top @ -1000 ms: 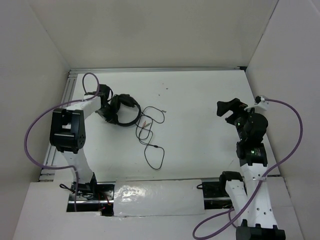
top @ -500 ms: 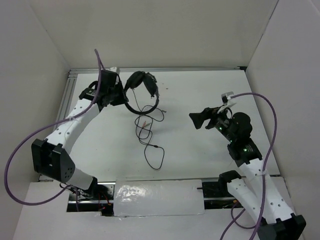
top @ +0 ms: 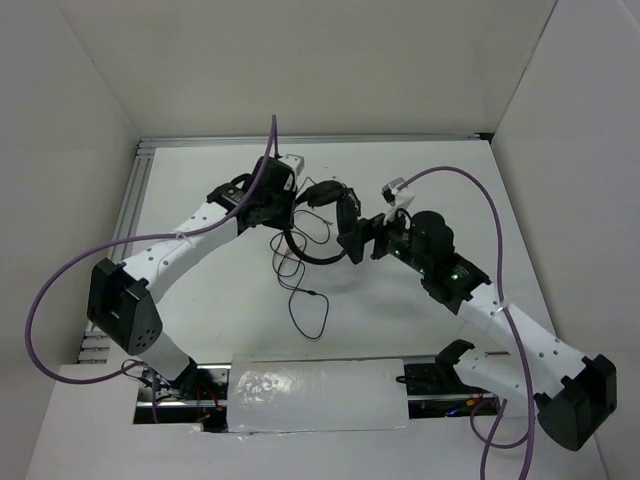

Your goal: Wrap the headphones

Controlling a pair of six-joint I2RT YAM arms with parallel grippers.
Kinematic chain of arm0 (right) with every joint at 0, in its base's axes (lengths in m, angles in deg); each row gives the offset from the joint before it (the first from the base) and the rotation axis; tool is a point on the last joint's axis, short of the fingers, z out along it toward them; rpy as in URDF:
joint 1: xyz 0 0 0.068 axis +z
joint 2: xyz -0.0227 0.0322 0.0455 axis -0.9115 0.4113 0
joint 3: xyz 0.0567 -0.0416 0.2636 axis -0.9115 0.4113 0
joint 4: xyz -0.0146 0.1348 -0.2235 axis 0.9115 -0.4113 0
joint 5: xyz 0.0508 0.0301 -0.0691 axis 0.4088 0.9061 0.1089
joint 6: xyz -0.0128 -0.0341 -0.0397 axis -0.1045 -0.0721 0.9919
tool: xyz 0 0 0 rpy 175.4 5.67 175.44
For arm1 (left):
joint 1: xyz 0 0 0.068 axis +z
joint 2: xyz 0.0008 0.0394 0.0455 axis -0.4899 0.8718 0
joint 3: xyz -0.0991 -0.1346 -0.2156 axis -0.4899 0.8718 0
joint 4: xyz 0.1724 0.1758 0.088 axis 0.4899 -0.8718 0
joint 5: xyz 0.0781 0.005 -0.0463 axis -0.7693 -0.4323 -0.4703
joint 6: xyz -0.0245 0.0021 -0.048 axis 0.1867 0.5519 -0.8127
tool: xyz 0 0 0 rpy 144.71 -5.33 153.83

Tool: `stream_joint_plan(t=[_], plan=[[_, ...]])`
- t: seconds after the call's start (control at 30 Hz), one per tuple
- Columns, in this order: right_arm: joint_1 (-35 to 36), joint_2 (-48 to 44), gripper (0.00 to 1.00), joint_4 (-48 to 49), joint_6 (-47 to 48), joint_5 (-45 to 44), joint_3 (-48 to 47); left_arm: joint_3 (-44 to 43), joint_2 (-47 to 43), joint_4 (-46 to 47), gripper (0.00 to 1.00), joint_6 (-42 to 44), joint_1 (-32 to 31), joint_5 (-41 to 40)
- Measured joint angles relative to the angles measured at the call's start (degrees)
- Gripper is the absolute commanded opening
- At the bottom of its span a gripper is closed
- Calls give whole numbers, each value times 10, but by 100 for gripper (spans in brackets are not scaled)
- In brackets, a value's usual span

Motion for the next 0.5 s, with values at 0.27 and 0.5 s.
stream_joint_plan(t=[0.27,0.5], plan=[[54,130,74,-14,-3,-179,-84,-62,24,-52,0,-28,-60,-61],[82,205,63,-51,-58,-341,-129,-78,43,-83,0,-54,-66,-79]])
